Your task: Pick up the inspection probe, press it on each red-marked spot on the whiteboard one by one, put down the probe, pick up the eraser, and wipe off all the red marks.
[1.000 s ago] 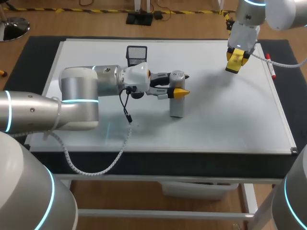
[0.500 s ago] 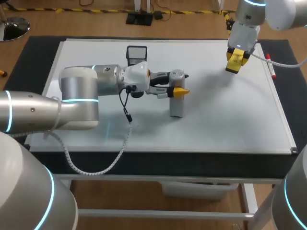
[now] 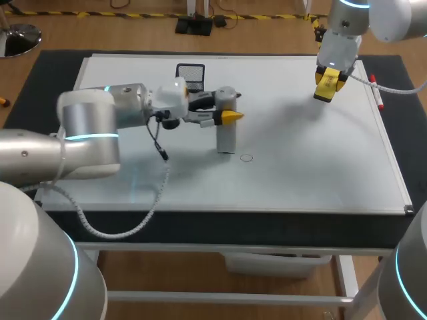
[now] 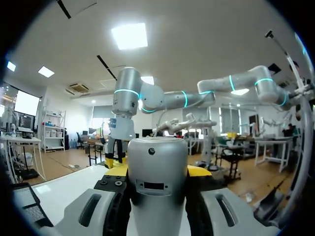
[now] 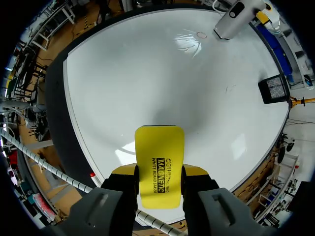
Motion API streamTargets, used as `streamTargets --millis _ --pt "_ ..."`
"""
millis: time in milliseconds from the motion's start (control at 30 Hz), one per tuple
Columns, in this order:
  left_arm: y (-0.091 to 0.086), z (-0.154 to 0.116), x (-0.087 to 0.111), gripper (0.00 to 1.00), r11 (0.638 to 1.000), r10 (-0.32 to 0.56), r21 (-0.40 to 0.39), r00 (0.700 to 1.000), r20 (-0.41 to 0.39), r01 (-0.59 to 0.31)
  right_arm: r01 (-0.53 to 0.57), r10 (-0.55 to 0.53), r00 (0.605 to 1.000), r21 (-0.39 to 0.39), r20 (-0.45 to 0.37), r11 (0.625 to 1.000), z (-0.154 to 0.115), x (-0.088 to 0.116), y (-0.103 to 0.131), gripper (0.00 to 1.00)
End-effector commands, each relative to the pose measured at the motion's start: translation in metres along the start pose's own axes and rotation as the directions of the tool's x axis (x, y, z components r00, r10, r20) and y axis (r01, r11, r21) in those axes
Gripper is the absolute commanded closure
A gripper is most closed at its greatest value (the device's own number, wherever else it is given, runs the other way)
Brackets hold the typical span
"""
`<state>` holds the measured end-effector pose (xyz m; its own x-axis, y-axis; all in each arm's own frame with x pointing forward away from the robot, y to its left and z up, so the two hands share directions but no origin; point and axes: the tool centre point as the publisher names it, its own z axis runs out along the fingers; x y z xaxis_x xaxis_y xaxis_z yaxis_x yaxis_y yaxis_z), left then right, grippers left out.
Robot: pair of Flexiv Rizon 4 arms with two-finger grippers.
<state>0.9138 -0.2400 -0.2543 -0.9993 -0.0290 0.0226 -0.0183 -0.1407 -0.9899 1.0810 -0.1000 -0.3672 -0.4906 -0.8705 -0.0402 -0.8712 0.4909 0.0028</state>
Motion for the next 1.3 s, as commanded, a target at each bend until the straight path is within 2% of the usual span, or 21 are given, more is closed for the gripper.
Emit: streamTargets --millis 33,400,633,900,1033,1300 --pt "-0.024 -0.032 0.007 1.0 1.0 0.005 -0.026 0.999 0.054 -0.004 0.002 -0.002 1.0 0.0 -0.003 1.0 -0.001 0.0 -0.001 1.0" --pt "-0.043 -0.096 -0.009 1.0 1.0 0.019 -0.025 0.989 0.145 -0.015 0.002 -0.002 1.0 0.0 -0.003 1.0 -0.001 0.0 -0.001 1.0" --pt "-0.053 -0.122 -0.014 1.0 1.0 0.028 -0.014 0.984 0.174 -0.026 0.002 -0.002 1.0 0.0 -0.003 1.0 -0.001 0.0 -0.001 1.0" --pt "-0.051 -0.142 -0.018 1.0 1.0 0.023 -0.013 0.981 0.191 -0.021 0.002 -0.002 1.0 0.0 -0.003 1.0 -0.001 0.0 -0.001 1.0" --pt "-0.05 -0.147 -0.018 1.0 1.0 0.023 -0.017 0.985 0.172 -0.02 0.002 -0.002 1.0 0.0 -0.003 1.0 -0.001 0.0 -0.001 1.0" --pt "-0.05 -0.147 -0.018 1.0 1.0 0.023 -0.017 0.985 0.172 -0.02 0.002 -0.002 1.0 0.0 -0.003 1.0 -0.001 0.0 -0.001 1.0"
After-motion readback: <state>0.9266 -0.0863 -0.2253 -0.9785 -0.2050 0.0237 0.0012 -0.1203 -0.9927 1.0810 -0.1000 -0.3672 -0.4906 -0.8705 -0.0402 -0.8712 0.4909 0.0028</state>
